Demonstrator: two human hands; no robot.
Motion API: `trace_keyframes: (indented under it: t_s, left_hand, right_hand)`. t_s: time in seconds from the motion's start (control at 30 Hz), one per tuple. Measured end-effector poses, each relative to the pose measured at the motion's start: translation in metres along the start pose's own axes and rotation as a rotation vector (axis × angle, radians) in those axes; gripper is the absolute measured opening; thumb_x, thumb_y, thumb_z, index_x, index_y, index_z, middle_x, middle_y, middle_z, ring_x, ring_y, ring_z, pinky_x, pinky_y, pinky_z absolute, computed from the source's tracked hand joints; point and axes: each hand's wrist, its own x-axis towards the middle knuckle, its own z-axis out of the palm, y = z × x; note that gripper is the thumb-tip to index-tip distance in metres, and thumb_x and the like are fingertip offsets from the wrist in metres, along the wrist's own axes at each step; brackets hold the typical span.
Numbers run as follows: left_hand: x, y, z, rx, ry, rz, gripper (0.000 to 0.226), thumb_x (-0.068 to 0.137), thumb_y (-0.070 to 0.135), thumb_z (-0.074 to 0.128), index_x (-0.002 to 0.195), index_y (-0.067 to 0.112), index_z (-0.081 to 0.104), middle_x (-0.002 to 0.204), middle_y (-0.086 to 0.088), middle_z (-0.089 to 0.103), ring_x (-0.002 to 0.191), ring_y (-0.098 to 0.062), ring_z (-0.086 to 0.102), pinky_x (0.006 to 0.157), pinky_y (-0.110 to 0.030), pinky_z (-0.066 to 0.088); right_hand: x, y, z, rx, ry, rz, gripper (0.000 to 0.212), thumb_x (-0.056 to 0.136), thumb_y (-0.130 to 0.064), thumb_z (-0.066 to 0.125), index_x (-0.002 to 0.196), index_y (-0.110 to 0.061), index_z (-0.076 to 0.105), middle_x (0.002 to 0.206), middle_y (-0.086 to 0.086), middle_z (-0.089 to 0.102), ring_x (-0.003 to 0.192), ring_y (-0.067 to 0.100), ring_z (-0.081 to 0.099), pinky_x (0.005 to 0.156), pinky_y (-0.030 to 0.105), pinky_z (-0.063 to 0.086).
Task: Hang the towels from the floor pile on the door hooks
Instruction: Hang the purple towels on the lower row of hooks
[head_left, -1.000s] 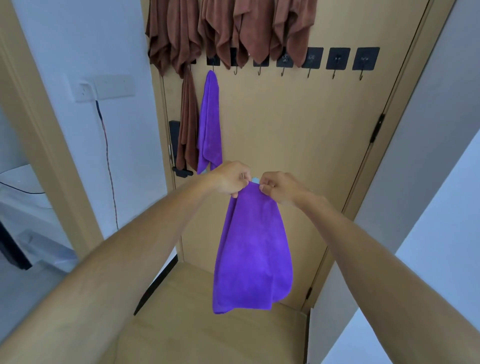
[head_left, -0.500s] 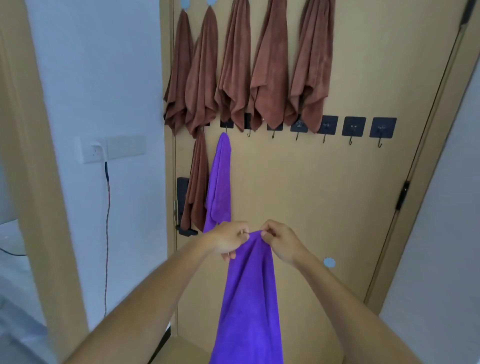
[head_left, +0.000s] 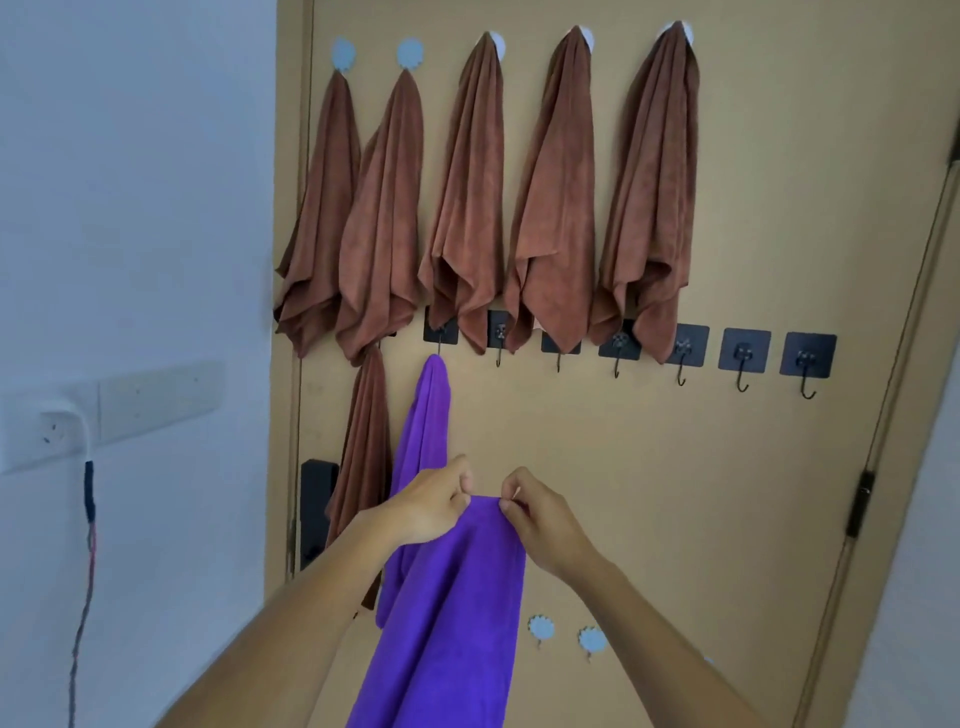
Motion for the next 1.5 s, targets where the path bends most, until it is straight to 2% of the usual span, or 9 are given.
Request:
trace_keyframes:
  t_s: [0.3, 0.57, 0.73, 0.9, 1.07, 1.13, 1.27, 1.37, 1.5]
  left_hand:
    - [0.109, -0.026, -0.024, 0.068, 0.158, 0.117, 0.006, 0.098, 0.012, 0.046, 0.095, 0.017, 0.046, 0.093, 0.003, 0.051, 0.075, -0.007, 0.046, 0.065, -0.017, 0.037]
    - [0.202, -0.019, -0.055, 0.130, 0.346, 0.150, 0.012, 0.100, 0.013, 0.041, 0.110, 0.012, 0.048, 0.115, -0.006, 0.047, 0.097, -0.017, 0.047, 0.082, -0.026, 0.040]
    - [0.242, -0.021, -0.061, 0.150, 0.420, 0.121, 0.020, 0.099, 0.008, 0.040, 0.117, 0.008, 0.048, 0.119, -0.011, 0.046, 0.104, -0.025, 0.051, 0.081, -0.031, 0.041]
    - [0.260, -0.041, -0.050, 0.139, 0.414, 0.097, 0.021, 0.097, 0.006, 0.042, 0.116, 0.005, 0.051, 0.117, -0.012, 0.049, 0.104, -0.028, 0.053, 0.080, -0.033, 0.045]
    - [0.251, -0.069, -0.017, 0.082, 0.399, 0.138, 0.022, 0.100, 0.014, 0.037, 0.092, 0.010, 0.058, 0.092, -0.007, 0.060, 0.083, -0.024, 0.058, 0.067, -0.036, 0.048]
    - [0.247, -0.075, -0.008, 0.048, 0.421, 0.141, 0.021, 0.100, 0.017, 0.037, 0.092, 0.013, 0.057, 0.095, -0.008, 0.061, 0.089, -0.027, 0.061, 0.071, -0.039, 0.052]
    - [0.238, -0.077, -0.002, -0.069, 0.519, 0.213, 0.043, 0.099, 0.014, 0.040, 0.142, 0.019, 0.038, 0.138, -0.005, 0.043, 0.121, -0.020, 0.049, 0.093, -0.039, 0.049]
    - [0.232, -0.081, 0.008, 0.000, 0.476, 0.331, 0.056, 0.099, 0.006, 0.037, 0.152, 0.016, 0.021, 0.157, 0.000, 0.024, 0.142, -0.014, 0.026, 0.114, -0.033, 0.032]
    - [0.217, -0.092, 0.032, -0.028, 0.334, 0.326, 0.062, 0.101, 0.005, 0.032, 0.153, 0.016, 0.001, 0.161, 0.004, -0.001, 0.147, -0.010, 0.012, 0.112, -0.027, 0.034]
  right_hand:
    - [0.104, 0.040, -0.009, -0.126, 0.092, 0.032, 0.010, 0.089, -0.005, 0.049, 0.095, -0.011, 0.055, 0.093, -0.002, 0.054, 0.078, 0.006, 0.047, 0.065, 0.007, 0.035]
    - [0.194, 0.061, -0.028, -0.296, 0.205, -0.022, 0.033, 0.094, -0.006, 0.042, 0.125, -0.005, 0.052, 0.123, 0.012, 0.051, 0.117, 0.022, 0.045, 0.096, 0.021, 0.034]
    - [0.237, 0.070, -0.025, -0.472, 0.280, -0.049, 0.037, 0.089, -0.002, 0.043, 0.125, -0.001, 0.053, 0.123, 0.020, 0.052, 0.114, 0.034, 0.048, 0.100, 0.036, 0.035]
    - [0.249, 0.084, -0.005, -0.509, 0.280, -0.025, 0.039, 0.091, -0.004, 0.039, 0.129, -0.003, 0.049, 0.126, 0.017, 0.048, 0.116, 0.032, 0.043, 0.100, 0.033, 0.034]
    - [0.234, 0.095, 0.024, -0.523, 0.396, -0.038, 0.037, 0.093, -0.012, 0.038, 0.125, -0.003, 0.055, 0.113, 0.017, 0.055, 0.102, 0.033, 0.047, 0.091, 0.042, 0.042]
    - [0.227, 0.096, 0.032, -0.464, 0.441, -0.048, 0.041, 0.094, -0.021, 0.035, 0.124, -0.002, 0.055, 0.117, 0.016, 0.052, 0.103, 0.032, 0.047, 0.093, 0.043, 0.043]
    - [0.214, 0.095, 0.046, -0.332, 0.413, -0.063, 0.052, 0.096, -0.026, 0.031, 0.143, -0.005, 0.032, 0.144, 0.012, 0.035, 0.128, 0.025, 0.037, 0.111, 0.032, 0.031]
    - [0.202, 0.098, 0.060, -0.346, 0.357, -0.067, 0.056, 0.098, -0.022, 0.029, 0.150, -0.005, 0.013, 0.156, 0.013, 0.016, 0.144, 0.020, 0.016, 0.116, 0.022, 0.013]
    - [0.184, 0.102, 0.080, -0.284, 0.275, 0.008, 0.058, 0.100, -0.012, 0.029, 0.150, -0.007, 0.001, 0.159, 0.011, 0.003, 0.147, 0.016, 0.000, 0.117, 0.021, 0.007]
